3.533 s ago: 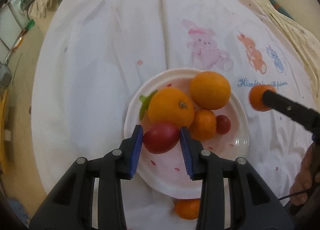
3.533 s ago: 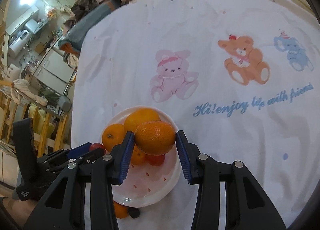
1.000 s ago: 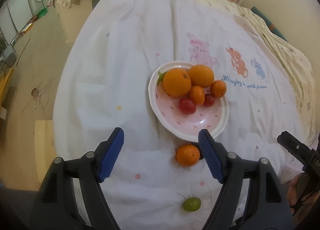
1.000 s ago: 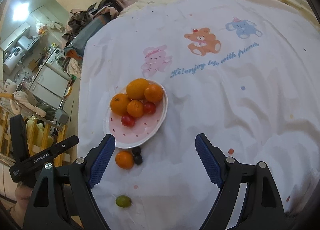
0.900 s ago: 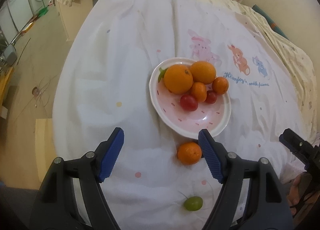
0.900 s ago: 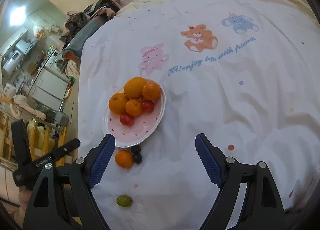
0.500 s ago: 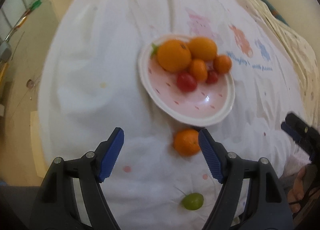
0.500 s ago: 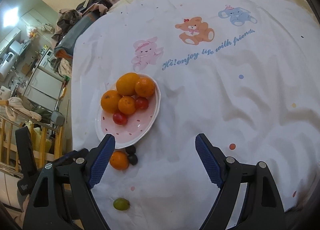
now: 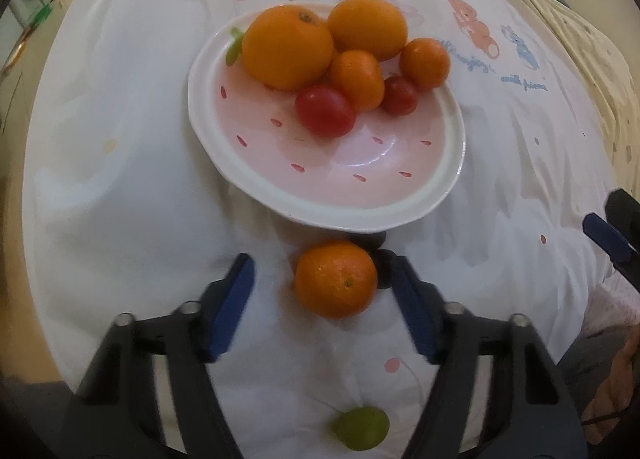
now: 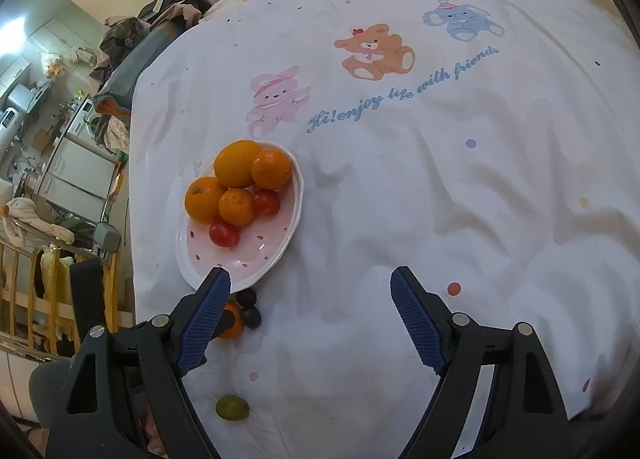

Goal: Organize fruits
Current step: 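Grasp the mandarin with the left gripper while the right gripper grasps a dark grape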

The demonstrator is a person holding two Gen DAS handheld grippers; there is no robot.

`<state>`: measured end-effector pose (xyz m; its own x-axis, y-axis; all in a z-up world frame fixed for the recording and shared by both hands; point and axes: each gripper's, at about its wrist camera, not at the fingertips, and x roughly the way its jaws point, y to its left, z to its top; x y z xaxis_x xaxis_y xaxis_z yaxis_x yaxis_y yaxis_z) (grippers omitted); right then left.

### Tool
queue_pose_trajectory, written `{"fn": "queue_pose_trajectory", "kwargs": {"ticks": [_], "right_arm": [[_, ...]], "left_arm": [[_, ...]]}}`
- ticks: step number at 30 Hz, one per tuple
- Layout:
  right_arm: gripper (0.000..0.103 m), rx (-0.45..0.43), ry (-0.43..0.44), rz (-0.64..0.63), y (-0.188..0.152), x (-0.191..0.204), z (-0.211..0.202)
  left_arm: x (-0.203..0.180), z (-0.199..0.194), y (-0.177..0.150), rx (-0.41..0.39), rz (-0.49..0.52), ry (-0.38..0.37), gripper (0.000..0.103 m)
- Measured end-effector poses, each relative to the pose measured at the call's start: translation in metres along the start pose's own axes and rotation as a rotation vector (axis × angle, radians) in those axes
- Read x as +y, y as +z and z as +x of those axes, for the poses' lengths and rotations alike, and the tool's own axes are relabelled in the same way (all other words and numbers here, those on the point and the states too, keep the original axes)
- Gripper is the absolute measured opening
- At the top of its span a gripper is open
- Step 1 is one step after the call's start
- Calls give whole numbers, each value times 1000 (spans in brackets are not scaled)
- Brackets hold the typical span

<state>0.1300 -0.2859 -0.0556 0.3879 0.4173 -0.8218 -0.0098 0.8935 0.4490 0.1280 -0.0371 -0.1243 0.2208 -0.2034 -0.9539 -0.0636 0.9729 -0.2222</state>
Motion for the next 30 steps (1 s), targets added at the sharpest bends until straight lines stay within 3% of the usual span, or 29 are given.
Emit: {"fn": "queue_pose_trajectory", "kwargs": {"ticks": [5,16,24,30], "right_arm": [[85,6,-2,-9,0,3,3],[85,6,-20,-23,-1,4,5],[85,25,-54,-64,-6,10,12],[85,65,-48,-144,-16,25,25]], "left_arm": [[3,2,-2,23,-17,-63,38],[3,-26,-5,-25,7,-37,37],[25,-62,-4,-101,-57,10,37],[46,-79,1,-127,-163,-7,37]]}}
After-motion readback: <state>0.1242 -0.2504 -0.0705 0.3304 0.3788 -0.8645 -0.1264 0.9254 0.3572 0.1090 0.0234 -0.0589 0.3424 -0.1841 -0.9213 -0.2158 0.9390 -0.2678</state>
